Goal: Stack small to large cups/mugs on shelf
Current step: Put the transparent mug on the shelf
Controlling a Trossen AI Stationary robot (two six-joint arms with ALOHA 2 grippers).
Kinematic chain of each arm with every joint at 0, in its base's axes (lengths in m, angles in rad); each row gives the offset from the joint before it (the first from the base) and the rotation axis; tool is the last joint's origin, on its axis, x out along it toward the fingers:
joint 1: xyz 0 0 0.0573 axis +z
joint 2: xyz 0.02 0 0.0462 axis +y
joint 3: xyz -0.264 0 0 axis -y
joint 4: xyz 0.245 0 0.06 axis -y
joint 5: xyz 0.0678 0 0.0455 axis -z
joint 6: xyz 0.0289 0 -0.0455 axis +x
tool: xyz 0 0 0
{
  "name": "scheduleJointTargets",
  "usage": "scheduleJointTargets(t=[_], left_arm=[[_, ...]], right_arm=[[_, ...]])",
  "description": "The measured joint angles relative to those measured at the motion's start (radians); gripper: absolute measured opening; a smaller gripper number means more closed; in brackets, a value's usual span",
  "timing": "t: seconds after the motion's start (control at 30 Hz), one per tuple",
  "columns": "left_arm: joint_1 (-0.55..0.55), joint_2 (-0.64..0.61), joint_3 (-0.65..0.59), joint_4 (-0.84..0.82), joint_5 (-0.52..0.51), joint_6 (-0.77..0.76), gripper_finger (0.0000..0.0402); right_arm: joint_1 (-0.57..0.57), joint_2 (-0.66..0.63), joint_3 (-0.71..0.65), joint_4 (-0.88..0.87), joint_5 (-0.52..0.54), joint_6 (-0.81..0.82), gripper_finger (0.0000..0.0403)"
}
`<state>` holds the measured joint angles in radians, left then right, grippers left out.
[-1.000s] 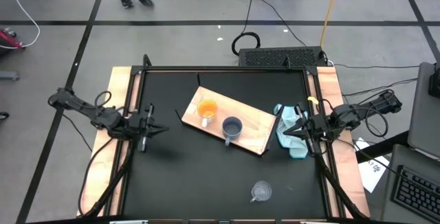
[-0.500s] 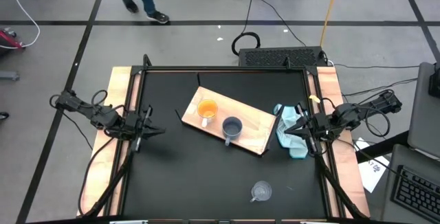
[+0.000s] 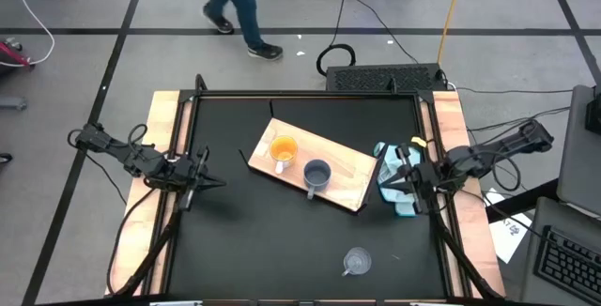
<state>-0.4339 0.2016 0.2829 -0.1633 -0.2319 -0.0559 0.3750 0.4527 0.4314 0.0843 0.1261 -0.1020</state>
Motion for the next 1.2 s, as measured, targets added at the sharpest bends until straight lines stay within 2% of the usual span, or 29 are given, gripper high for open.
scheduleJointTargets(t=[0.2, 0.3, 0.37, 0.6, 0.8, 0.97, 1.2], left_arm=[[0.000, 0.000, 0.000, 0.002, -0.001, 0.032, 0.0019], [0.000, 0.000, 0.000, 0.010, -0.001, 0.035, 0.0020], [0.000, 0.000, 0.000, 0.011, -0.001, 0.035, 0.0020], [0.000, 0.000, 0.001, 0.013, 0.031, 0.055, 0.0021], [0.000, 0.000, 0.001, 0.012, 0.048, 0.047, 0.0021], [0.000, 0.000, 0.001, 0.031, 0.049, 0.047, 0.0021], [0.000, 0.000, 0.001, 0.076, 0.050, 0.050, 0.0021]], right_arm=[[0.000, 0.077, 0.000, 0.106, -0.105, -0.098, 0.0000], [0.000, 0.103, 0.006, 0.190, -0.101, -0.092, 0.0004], [0.000, 0.115, 0.033, 0.187, -0.100, -0.067, 0.0016], [0.014, 0.215, 0.221, -0.013, -0.101, 0.055, 0.0081], [0.063, 0.362, 0.388, -0.201, -0.102, 0.135, 0.0123], [0.125, 0.480, 0.502, -0.265, -0.106, 0.173, 0.0136], [0.193, 0.626, 0.643, -0.261, -0.105, 0.280, 0.0144]])
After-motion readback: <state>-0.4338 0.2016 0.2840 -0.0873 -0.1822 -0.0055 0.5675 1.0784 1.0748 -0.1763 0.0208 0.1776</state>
